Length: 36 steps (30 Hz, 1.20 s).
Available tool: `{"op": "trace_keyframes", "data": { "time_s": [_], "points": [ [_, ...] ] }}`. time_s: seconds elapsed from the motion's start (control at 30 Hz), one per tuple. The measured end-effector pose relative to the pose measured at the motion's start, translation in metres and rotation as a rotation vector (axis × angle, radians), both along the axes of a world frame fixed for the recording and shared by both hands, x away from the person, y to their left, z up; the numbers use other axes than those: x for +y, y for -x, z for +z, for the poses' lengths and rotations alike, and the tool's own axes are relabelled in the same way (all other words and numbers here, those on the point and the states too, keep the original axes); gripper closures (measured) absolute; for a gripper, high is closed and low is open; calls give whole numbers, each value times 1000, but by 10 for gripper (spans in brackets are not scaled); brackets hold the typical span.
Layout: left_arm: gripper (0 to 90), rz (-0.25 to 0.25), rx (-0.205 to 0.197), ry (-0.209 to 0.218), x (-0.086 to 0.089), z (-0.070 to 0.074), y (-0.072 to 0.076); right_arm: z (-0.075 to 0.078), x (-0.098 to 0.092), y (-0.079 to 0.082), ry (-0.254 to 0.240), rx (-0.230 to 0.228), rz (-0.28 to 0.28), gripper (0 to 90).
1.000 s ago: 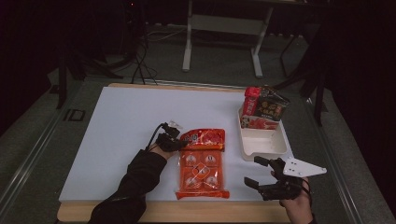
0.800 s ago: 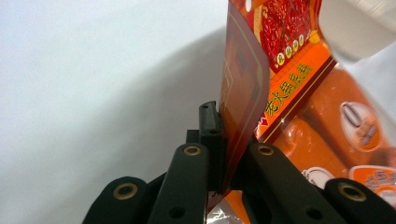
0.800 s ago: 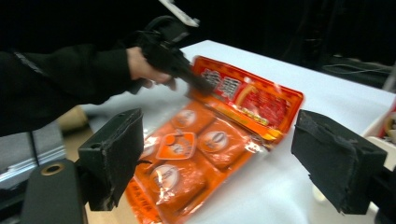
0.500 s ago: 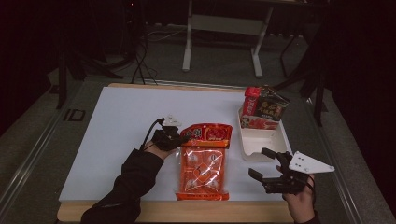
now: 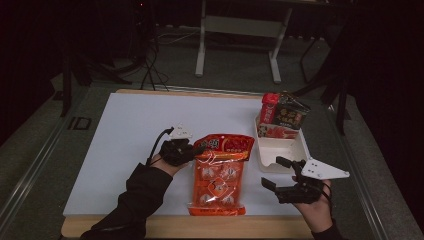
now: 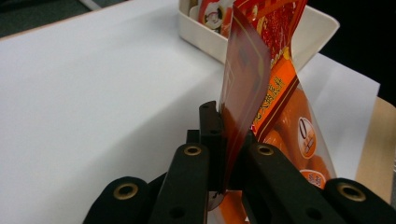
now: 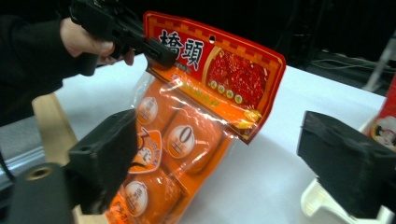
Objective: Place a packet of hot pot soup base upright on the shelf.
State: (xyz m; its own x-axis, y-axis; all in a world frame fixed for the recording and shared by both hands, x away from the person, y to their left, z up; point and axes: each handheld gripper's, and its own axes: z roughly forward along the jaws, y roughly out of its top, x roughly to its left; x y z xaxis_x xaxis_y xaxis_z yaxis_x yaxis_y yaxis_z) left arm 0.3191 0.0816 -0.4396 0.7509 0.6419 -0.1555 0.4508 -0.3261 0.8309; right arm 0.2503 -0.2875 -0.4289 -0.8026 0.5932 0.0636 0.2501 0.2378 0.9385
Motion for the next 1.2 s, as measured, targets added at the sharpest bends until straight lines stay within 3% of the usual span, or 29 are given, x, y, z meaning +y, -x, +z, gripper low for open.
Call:
{"op": "trace_keyframes", "data": {
  "time_s": [0.27, 0.4, 0.47, 0.67, 0.83, 0.87, 1.0, 1.03, 1.07, 1.2],
  "points": [
    [897, -45, -46, 13, -2, 13, 16, 2, 5, -14, -6, 26, 17, 139],
    [897, -74, -66, 31, -4, 19, 25, 1, 5, -19, -21, 16, -1, 139],
    [898, -133, -102, 50, -10, 28, 36, 0, 6, -25, -50, 30, 5, 133],
    [898, -179, -130, 70, -17, 36, 47, -3, 12, -31, -62, 62, 36, 153],
    [898, -200, -141, 96, -23, 41, 53, -5, 18, -31, -47, 81, 101, 309],
    [898, -203, -138, 109, -24, 43, 54, -5, 19, -30, -44, 68, 107, 349],
    [898, -218, -147, 140, -27, 47, 55, -1, 22, -24, -36, 65, 173, 584],
    [898, -219, -143, 157, -27, 47, 56, 0, 23, -23, -41, 57, 183, 592],
    [898, -222, -141, 159, -27, 48, 55, 1, 23, -22, -41, 49, 185, 655],
    [897, -221, -123, 154, -27, 49, 55, 6, 23, -23, -33, 96, 233, 891]
  ]
}}
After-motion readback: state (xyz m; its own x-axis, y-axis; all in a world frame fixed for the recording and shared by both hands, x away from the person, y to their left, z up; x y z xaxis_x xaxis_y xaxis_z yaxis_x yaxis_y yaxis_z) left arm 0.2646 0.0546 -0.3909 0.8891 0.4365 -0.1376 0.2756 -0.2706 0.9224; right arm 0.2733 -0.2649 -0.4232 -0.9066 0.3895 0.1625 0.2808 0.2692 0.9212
